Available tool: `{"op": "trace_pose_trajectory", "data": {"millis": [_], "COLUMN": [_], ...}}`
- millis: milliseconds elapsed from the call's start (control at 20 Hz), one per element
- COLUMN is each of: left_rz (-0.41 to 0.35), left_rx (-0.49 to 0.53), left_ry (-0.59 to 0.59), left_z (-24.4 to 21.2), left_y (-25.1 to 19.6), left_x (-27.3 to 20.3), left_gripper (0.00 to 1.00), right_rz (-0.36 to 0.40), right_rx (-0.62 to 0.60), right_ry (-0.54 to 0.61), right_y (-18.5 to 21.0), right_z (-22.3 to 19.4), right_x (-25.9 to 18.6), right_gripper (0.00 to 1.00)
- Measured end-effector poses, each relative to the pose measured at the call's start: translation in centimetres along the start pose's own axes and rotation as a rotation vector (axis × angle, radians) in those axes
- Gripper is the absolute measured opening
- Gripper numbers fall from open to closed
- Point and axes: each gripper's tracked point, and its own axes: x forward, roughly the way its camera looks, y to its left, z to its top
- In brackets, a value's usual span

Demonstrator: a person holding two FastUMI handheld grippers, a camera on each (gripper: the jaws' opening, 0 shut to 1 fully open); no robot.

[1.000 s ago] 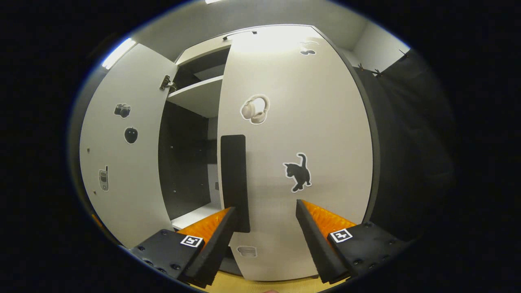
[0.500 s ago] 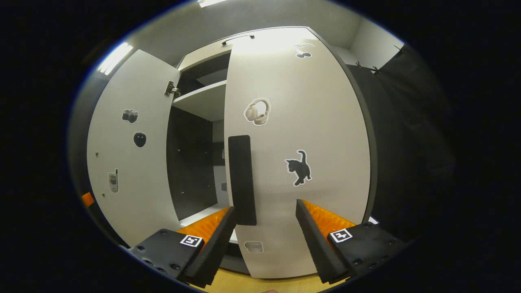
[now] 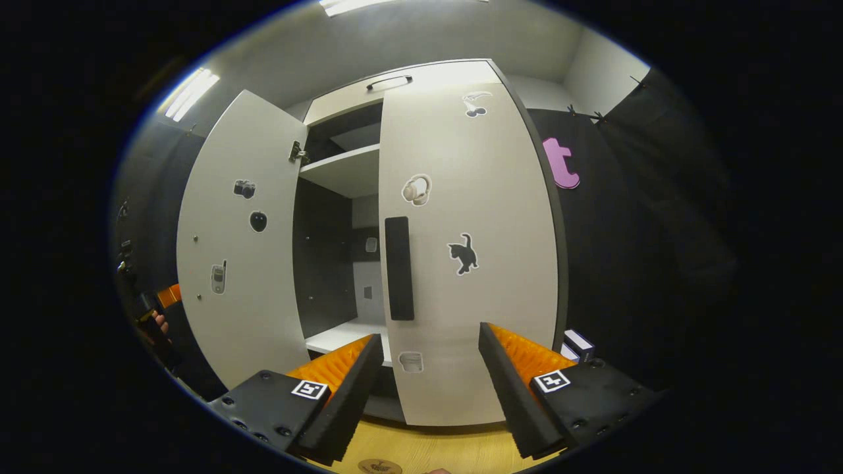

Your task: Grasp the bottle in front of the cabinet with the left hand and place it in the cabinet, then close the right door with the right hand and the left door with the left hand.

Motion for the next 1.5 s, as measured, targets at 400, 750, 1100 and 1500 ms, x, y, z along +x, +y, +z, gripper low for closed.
{"op": "trace_pose_trajectory", "data": {"millis": [400, 750, 1100, 1500], "left_rz": [-0.107, -0.230, -0.319, -0.443], "left_rx": [0.003, 0.011, -0.044, -0.036], "left_ry": [0.004, 0.036, 0.064, 0.084], "left_z": [0.3, -0.4, -2.0, -2.6], "left_y": [-2.2, -7.9, -13.7, -20.3], "left_x": [0.8, -1.1, -2.4, -3.3], "left_gripper": [0.87, 0.96, 0.88, 0.94], "right_rz": [-0.080, -0.107, -0.210, -0.279], "right_rx": [-0.023, -0.006, -0.007, -0.016], "right_ry": [-0.017, 0.011, -0.014, -0.039], "right_y": [-0.9, -2.3, -6.9, -9.4], "right_z": [-0.4, -1.3, -0.1, 0.8], "right_x": [-3.9, -5.7, -8.8, -11.1], "right_gripper": [0.98, 0.97, 0.97, 0.97]}}
